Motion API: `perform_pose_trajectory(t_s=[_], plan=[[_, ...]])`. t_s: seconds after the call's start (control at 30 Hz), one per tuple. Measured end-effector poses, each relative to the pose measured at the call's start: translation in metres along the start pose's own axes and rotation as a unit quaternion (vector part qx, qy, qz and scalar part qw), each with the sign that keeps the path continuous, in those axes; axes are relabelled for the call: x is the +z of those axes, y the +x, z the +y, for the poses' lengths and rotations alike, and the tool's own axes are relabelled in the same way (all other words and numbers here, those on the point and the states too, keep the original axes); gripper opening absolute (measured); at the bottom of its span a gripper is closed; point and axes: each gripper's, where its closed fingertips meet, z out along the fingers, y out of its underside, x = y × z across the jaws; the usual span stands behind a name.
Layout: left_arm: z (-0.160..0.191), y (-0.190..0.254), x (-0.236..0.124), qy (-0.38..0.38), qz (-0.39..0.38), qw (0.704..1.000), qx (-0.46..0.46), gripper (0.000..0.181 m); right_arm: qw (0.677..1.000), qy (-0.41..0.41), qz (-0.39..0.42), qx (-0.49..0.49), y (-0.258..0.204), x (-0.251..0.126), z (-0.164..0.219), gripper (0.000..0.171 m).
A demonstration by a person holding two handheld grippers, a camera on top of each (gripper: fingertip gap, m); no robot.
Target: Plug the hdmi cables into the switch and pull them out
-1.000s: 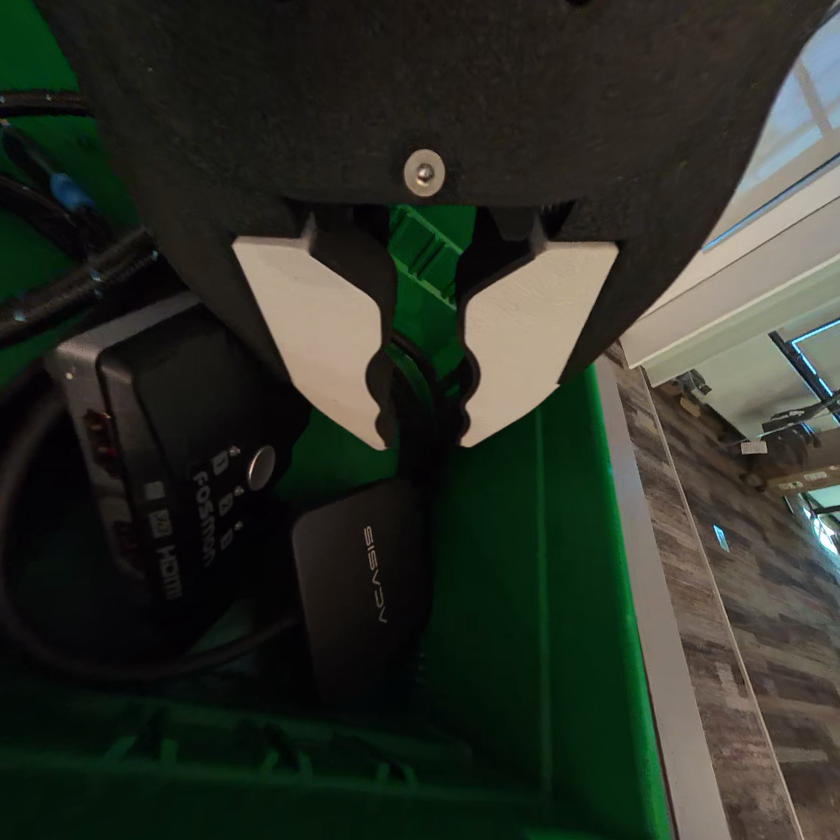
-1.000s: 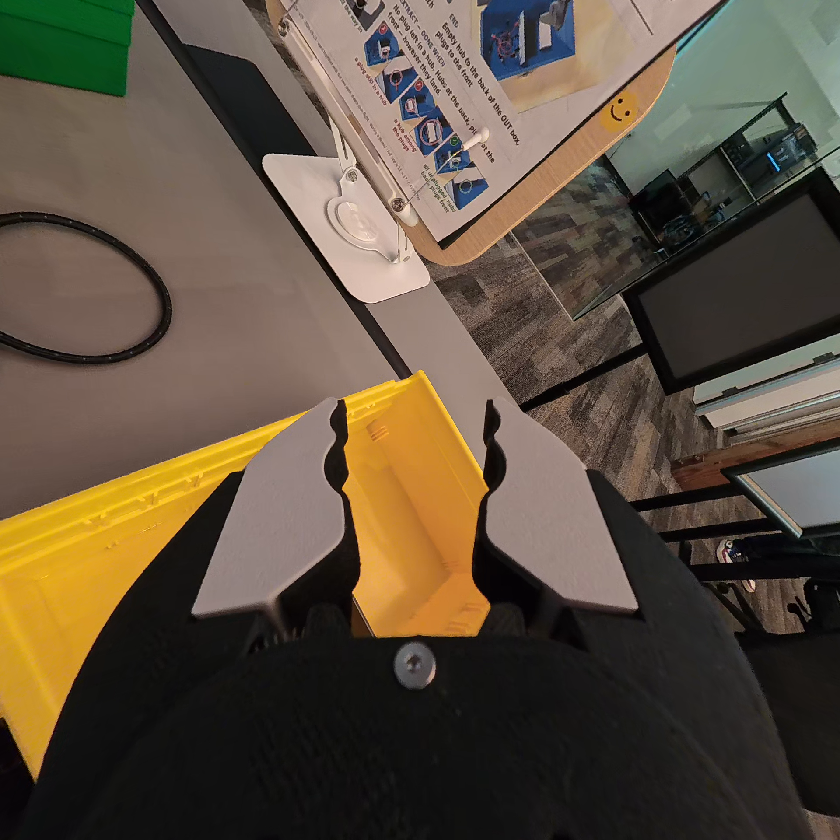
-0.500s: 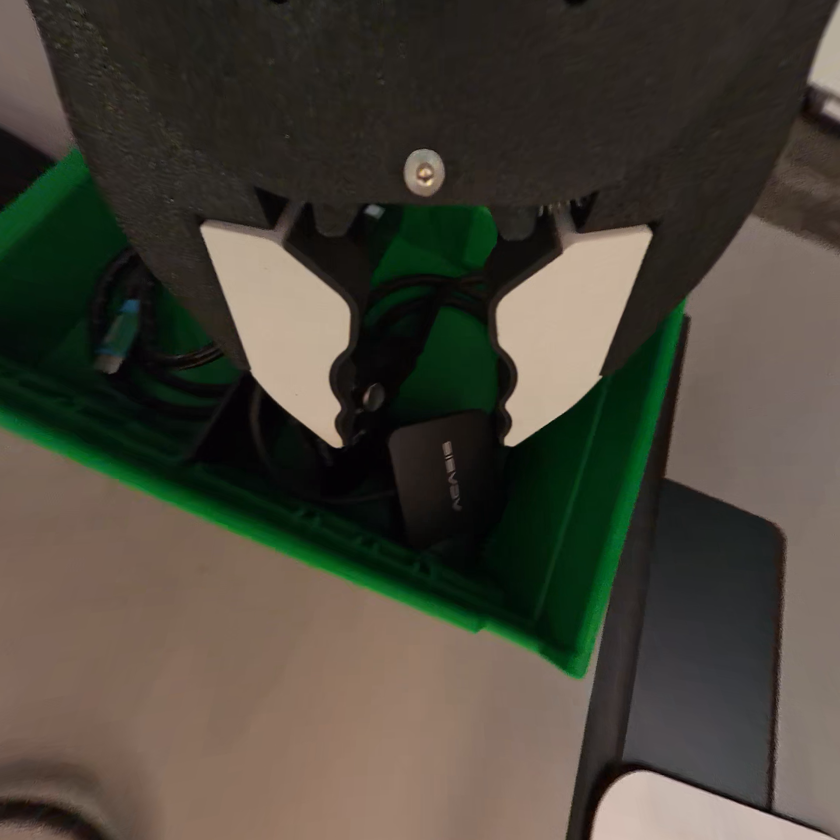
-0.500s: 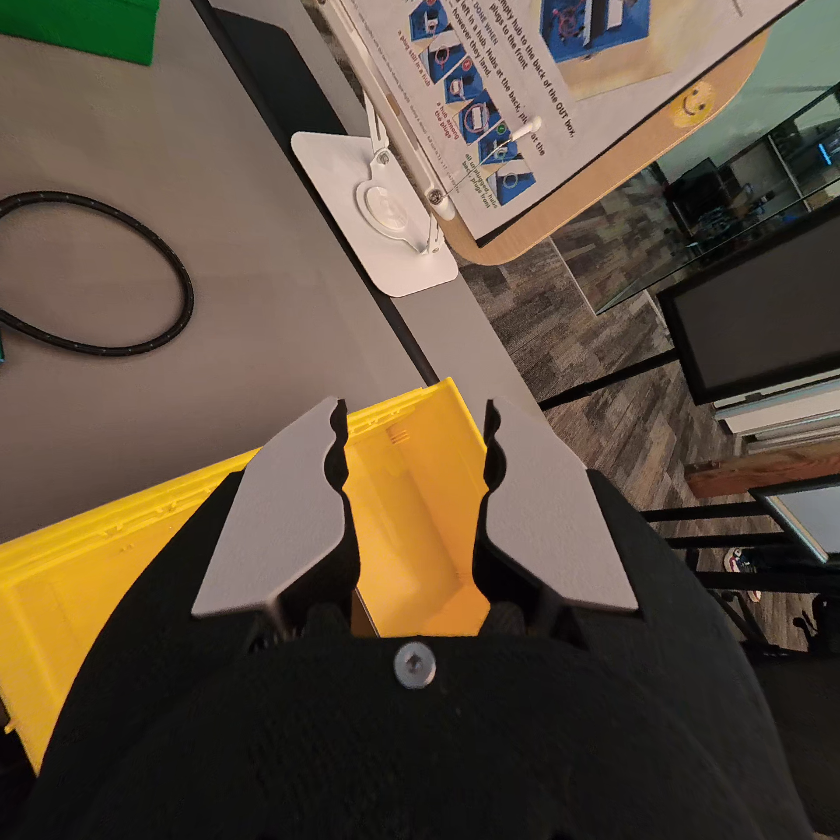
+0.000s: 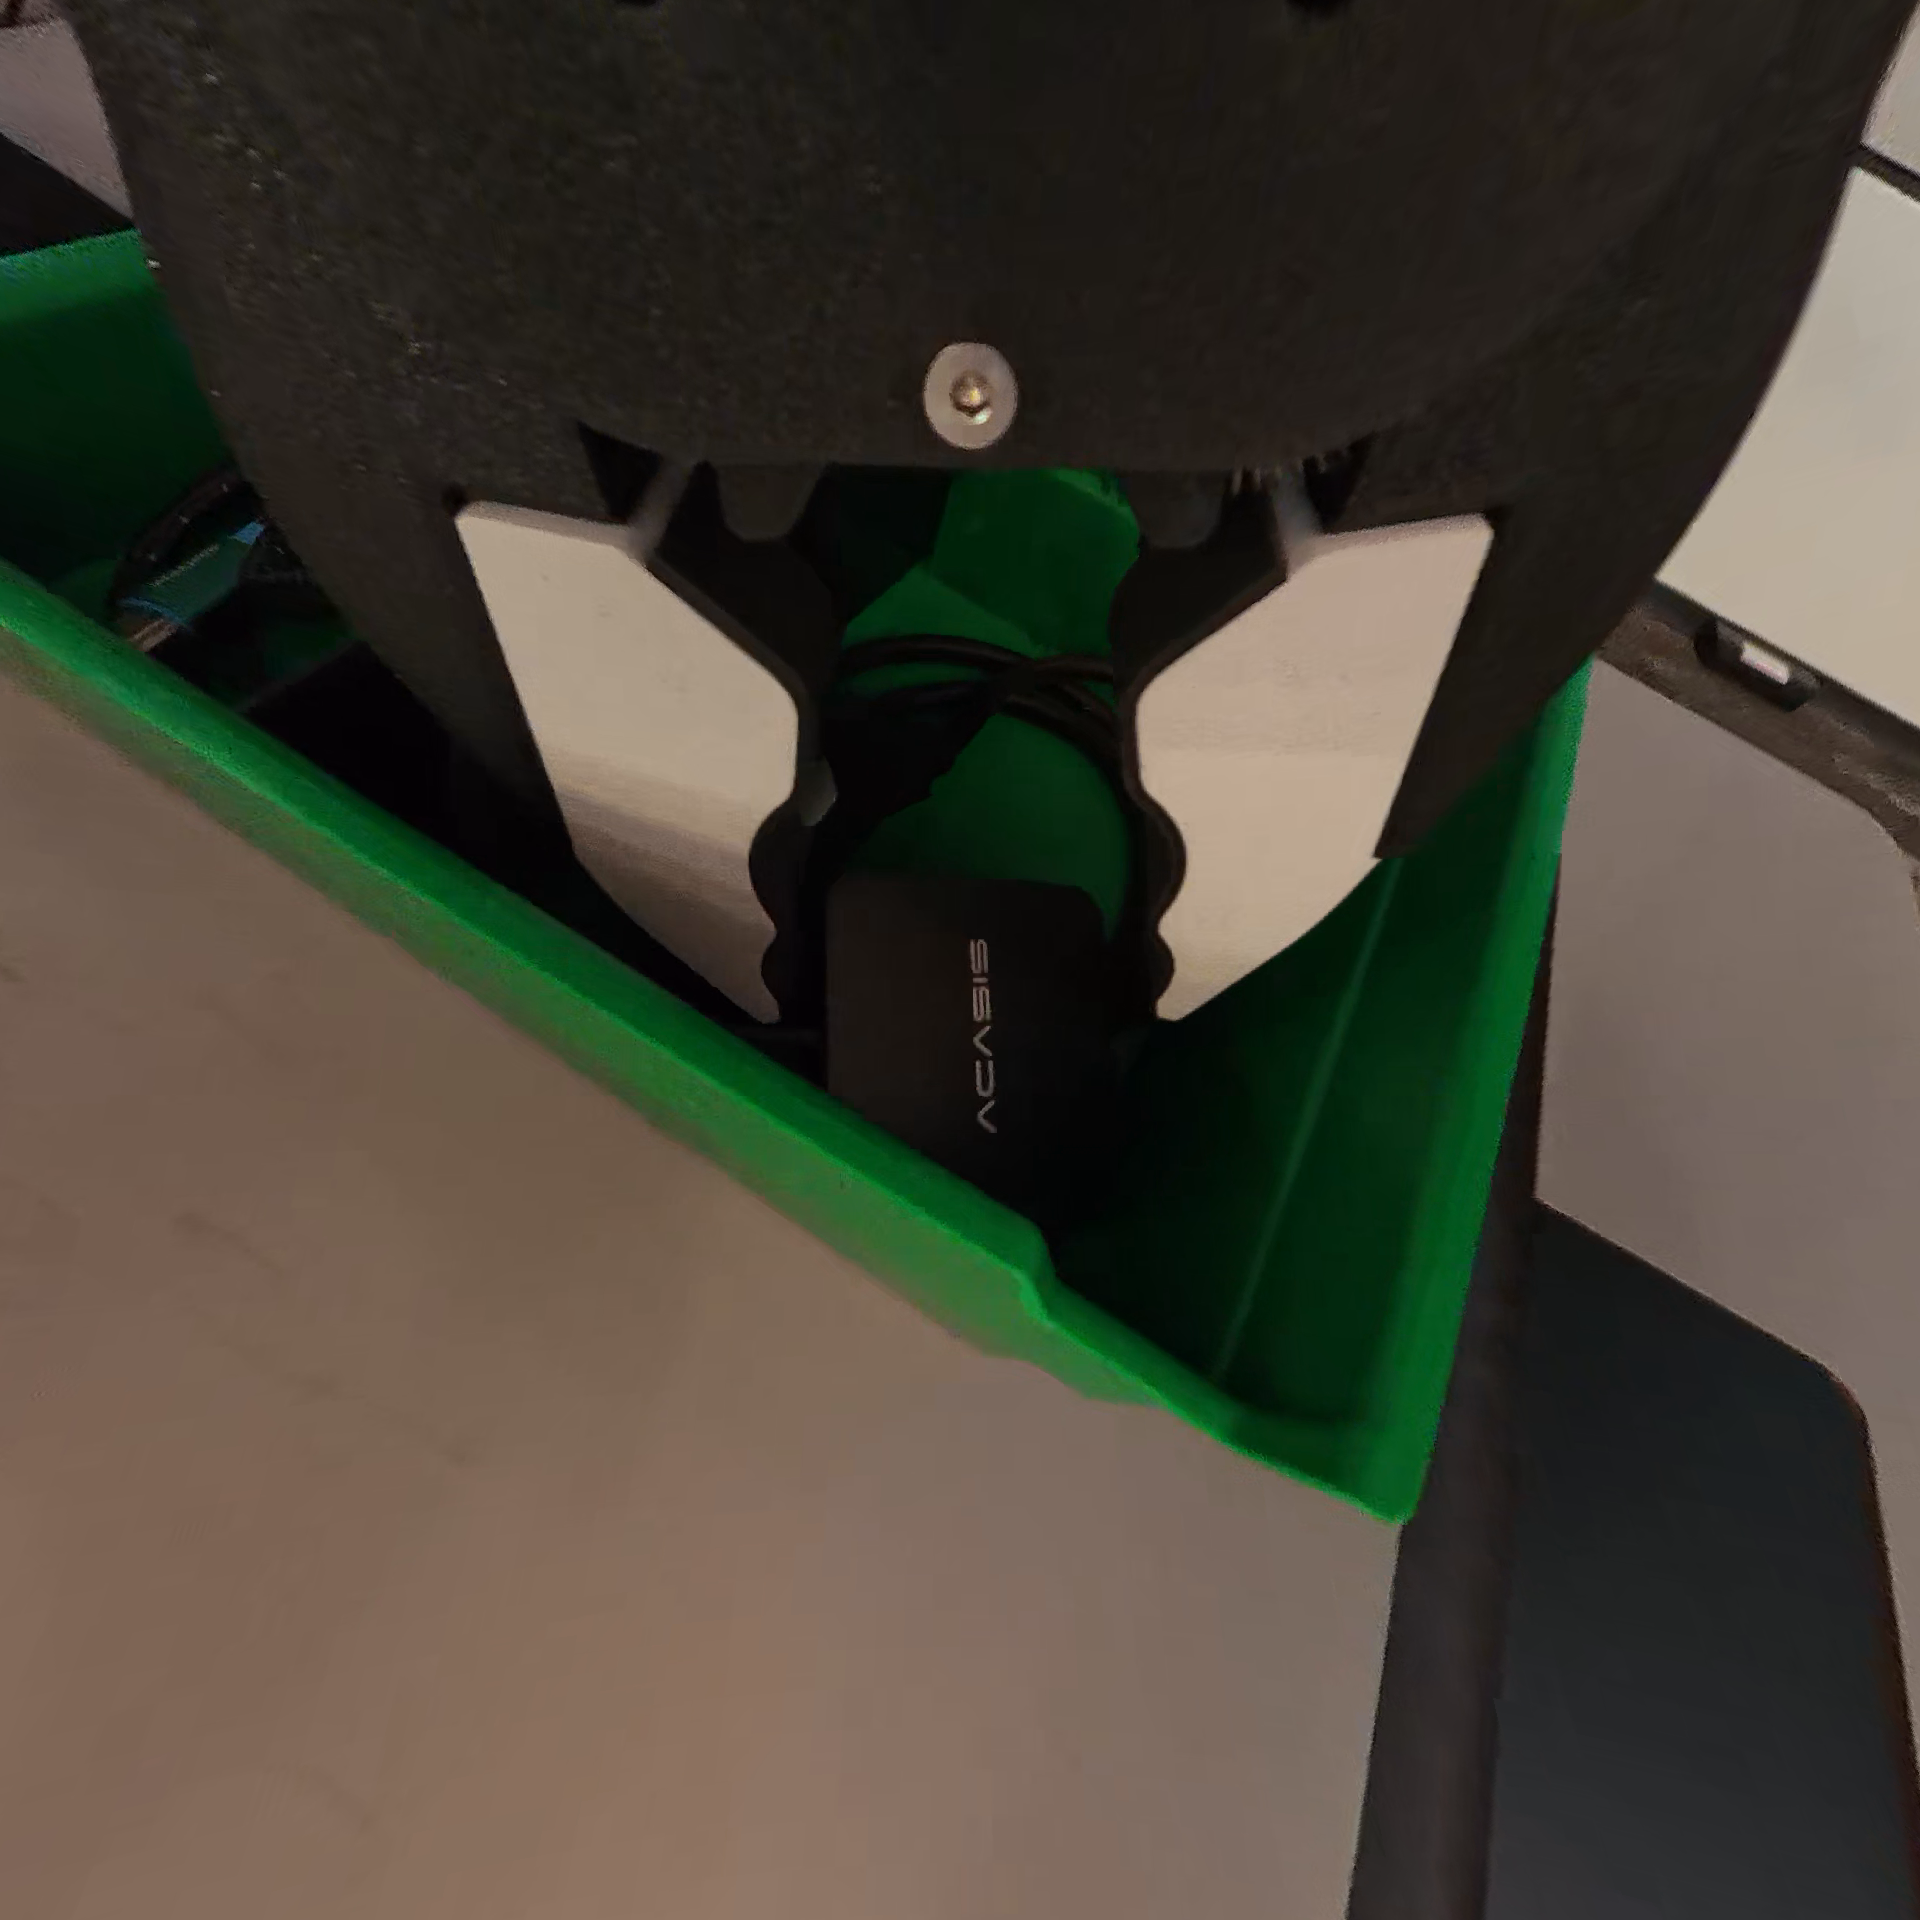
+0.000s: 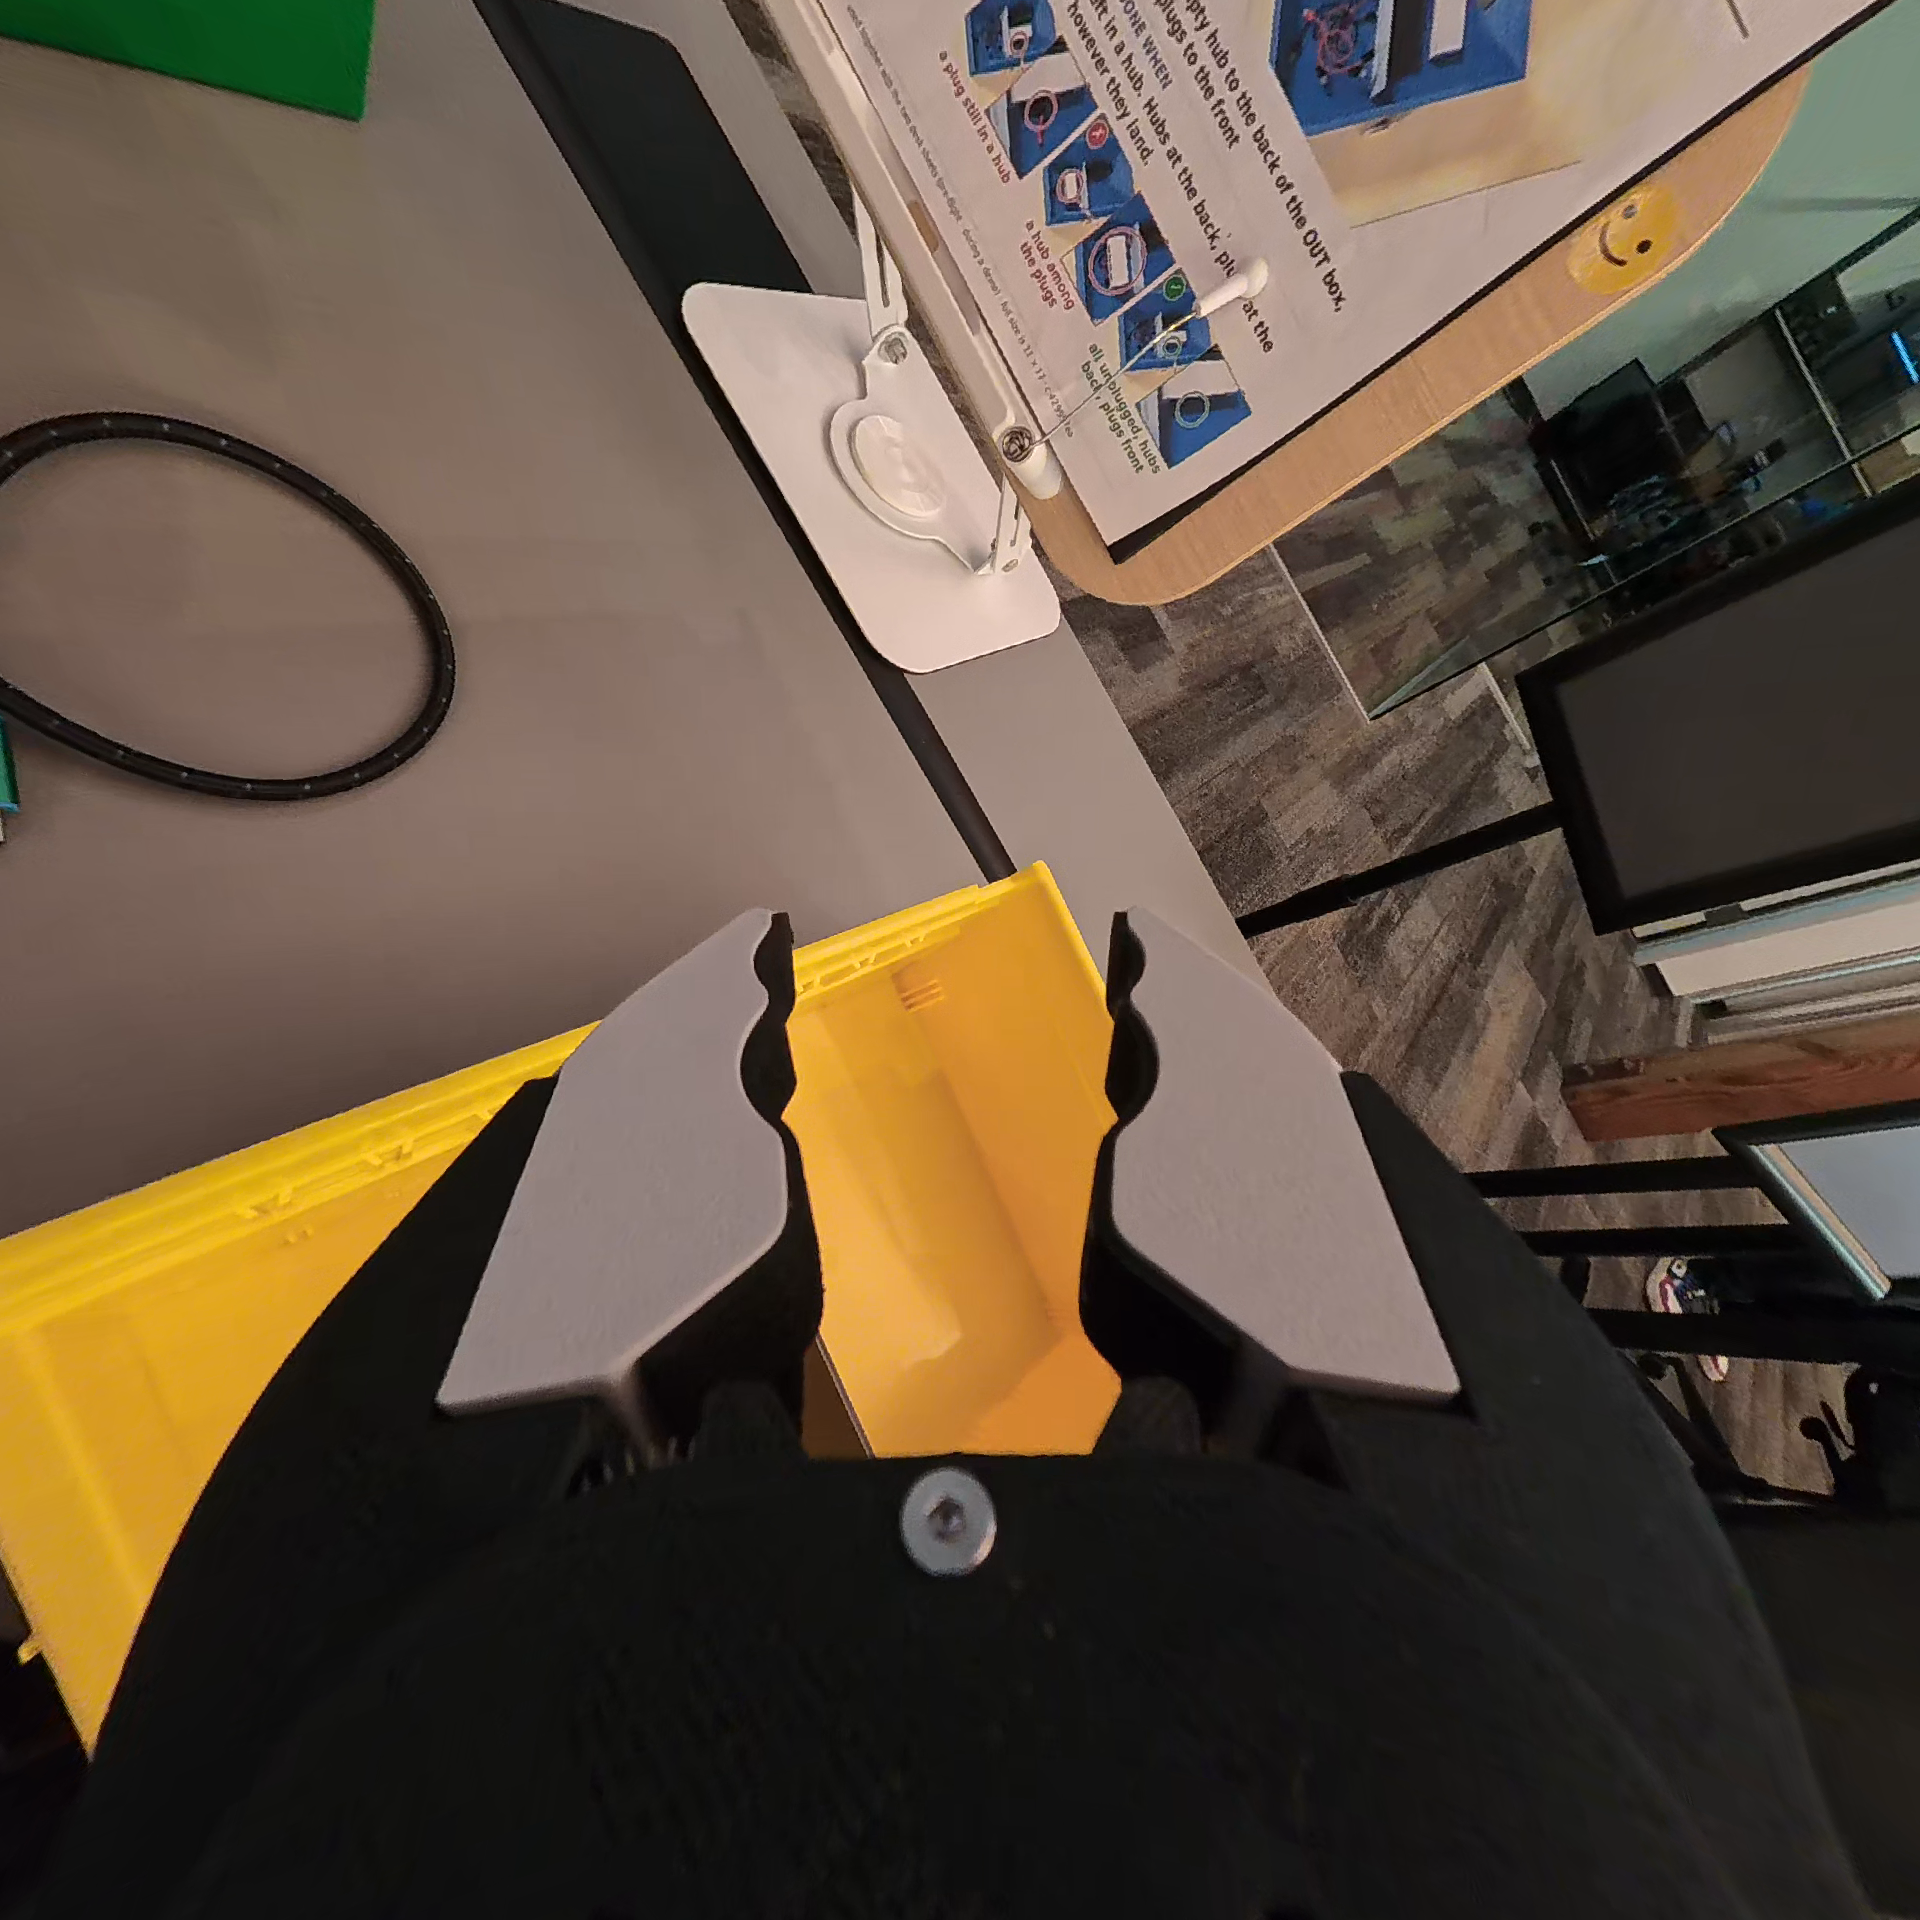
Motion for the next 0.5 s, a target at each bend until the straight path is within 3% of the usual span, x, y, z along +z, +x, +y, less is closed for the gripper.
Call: perform_pose_trajectory(t_s=[0.5], plan=[[0.0055,-0.0068,-0.0015,-0.011,-0.025,1.000,0.004,0.066,1.000,0.004,0.002,0.001,0.0016,-0.0026,-0.0003,0.059]])
